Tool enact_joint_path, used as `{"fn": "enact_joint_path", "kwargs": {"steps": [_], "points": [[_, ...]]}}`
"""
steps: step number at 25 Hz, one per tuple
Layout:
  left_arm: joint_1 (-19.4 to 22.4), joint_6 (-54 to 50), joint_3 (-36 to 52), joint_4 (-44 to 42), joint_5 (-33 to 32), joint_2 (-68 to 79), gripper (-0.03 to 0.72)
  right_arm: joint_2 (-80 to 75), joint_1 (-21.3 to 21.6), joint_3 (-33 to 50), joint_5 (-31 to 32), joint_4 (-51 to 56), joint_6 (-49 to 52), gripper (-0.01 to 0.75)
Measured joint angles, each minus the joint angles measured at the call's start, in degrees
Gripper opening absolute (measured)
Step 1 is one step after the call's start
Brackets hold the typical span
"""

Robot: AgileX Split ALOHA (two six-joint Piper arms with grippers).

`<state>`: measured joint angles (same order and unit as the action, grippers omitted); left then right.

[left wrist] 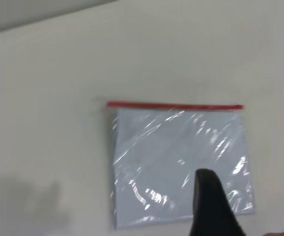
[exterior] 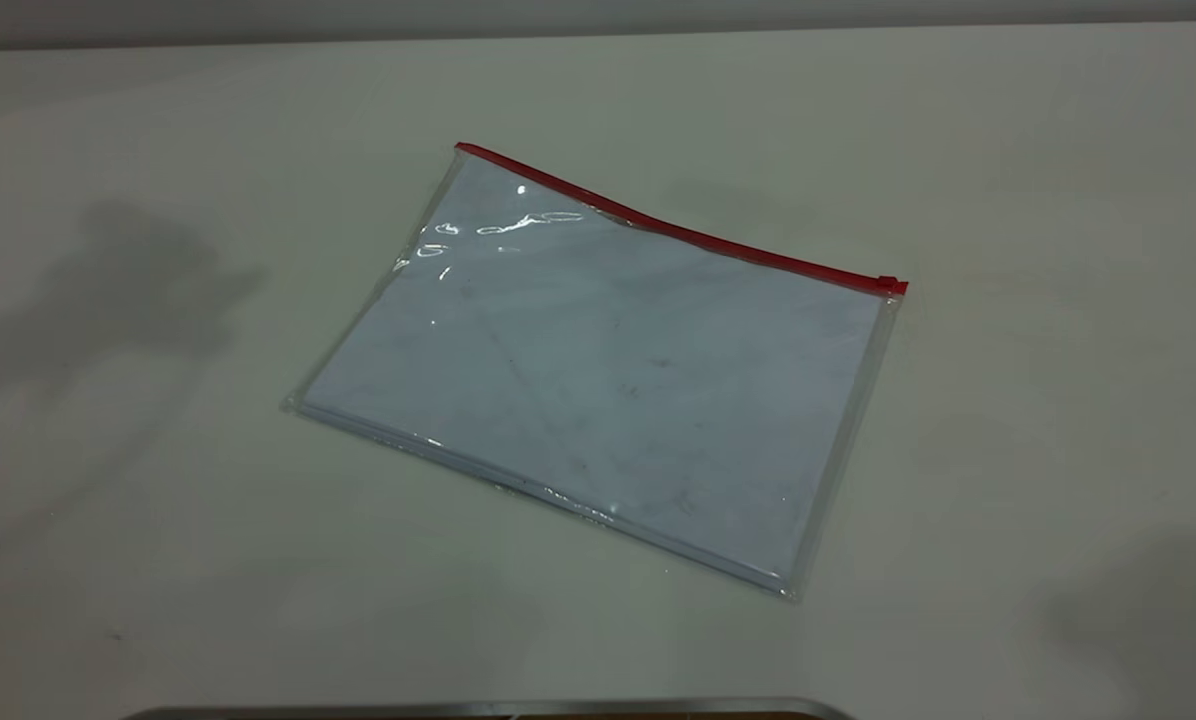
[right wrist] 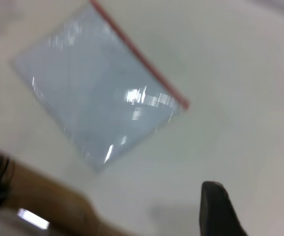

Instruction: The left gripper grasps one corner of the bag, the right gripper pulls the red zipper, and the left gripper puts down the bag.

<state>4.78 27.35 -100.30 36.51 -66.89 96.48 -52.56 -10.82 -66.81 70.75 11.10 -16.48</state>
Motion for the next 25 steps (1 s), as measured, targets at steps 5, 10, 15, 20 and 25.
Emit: {"fn": "enact_joint_path", "kwargs": {"steps": [5,10,15,20,25], "points": [[-3.51,-8.28,2.4,-10.19,0.0,-4.84,0.425,8.5,0.0,19.05,-0.33,-1.11,1.58,0.393],[-8.42,-14.1,15.26,-18.56,0.0,-13.2,0.418,16.12,0.0,35.31,-5.72,-4.8,4.49,0.393],[-9.65,-17.53,33.99,-25.18,0.0,-23.93,0.418,21.33,0.0,39.2,-7.16,-7.42,7.54,0.393],[-9.66,-17.79,52.33,-26.74,1.17,-38.71,0.416,21.87,0.0,39.2,-7.35,-10.4,10.64,0.393],[-9.66,-18.52,66.49,-29.63,4.68,-53.56,0.416,21.87,0.0,39.2,-7.4,-10.51,10.84,0.393]]}}
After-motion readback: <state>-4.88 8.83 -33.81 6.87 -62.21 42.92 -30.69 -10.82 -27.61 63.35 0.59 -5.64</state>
